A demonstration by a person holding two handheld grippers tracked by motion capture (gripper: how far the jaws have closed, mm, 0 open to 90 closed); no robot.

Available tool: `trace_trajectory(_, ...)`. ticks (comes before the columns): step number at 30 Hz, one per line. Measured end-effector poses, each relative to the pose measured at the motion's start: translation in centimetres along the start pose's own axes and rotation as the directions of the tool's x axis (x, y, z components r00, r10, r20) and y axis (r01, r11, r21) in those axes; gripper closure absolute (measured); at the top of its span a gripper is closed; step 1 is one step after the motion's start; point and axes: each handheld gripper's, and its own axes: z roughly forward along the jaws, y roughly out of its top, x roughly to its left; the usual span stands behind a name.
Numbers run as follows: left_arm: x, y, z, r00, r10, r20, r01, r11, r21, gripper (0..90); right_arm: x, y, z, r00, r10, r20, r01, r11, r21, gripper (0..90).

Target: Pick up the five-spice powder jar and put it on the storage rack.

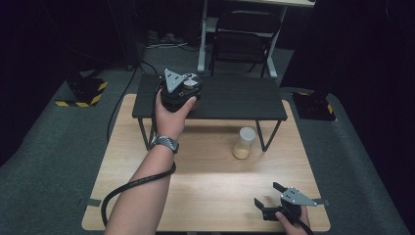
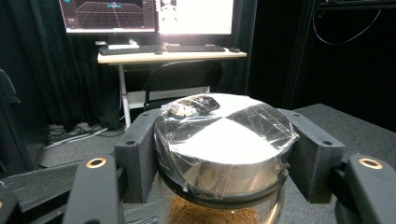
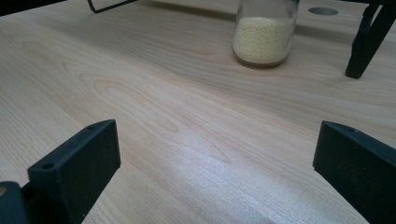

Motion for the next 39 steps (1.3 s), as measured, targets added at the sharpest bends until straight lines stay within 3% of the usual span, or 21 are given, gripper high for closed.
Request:
trace_trajectory(7,0.5,-0.1,0.3,0.9994,-0.03,0.018,0.03,0.9996,0.003,33.8,0.0,0.0,0.0,1.0,-0.001,-0.001,0.001,1.0,0.001,0.2)
trace_trajectory(21,0.9,0.6,0.3,0.9993,-0.015,0.033,0.014,0.9995,0.028,33.5,0.1,-0.1,-0.1,1.0,-0.001,0.001,0.001,1.0,-0.003,0.3)
trace_trajectory(24,0.8,0.6,0.3,0.9992,-0.015,0.037,0.013,0.9993,0.036,22.2,0.1,0.0,0.0,1.0,-0.001,0.002,0.001,1.0,-0.001,0.2)
trace_trajectory(28,0.9,0.2,0.2,0.9988,-0.03,0.038,0.029,0.9991,0.032,13.9,0.1,-0.1,-0.1,1.0,0.001,0.004,-0.001,1.0,-0.004,0.2)
trace_trajectory(30,0.7,0.2,0.2,0.9991,-0.028,0.032,0.027,0.9988,0.042,4.0,0.1,-0.1,-0.1,1.0,0.002,0.005,-0.002,1.0,-0.005,0.2)
trace_trajectory(39,1.2,-0.1,-1.2,0.9982,-0.028,0.053,0.028,0.9996,0.008,0.5,0.1,-0.1,-0.1,1.0,0.007,0.003,-0.007,1.0,-0.004,0.2)
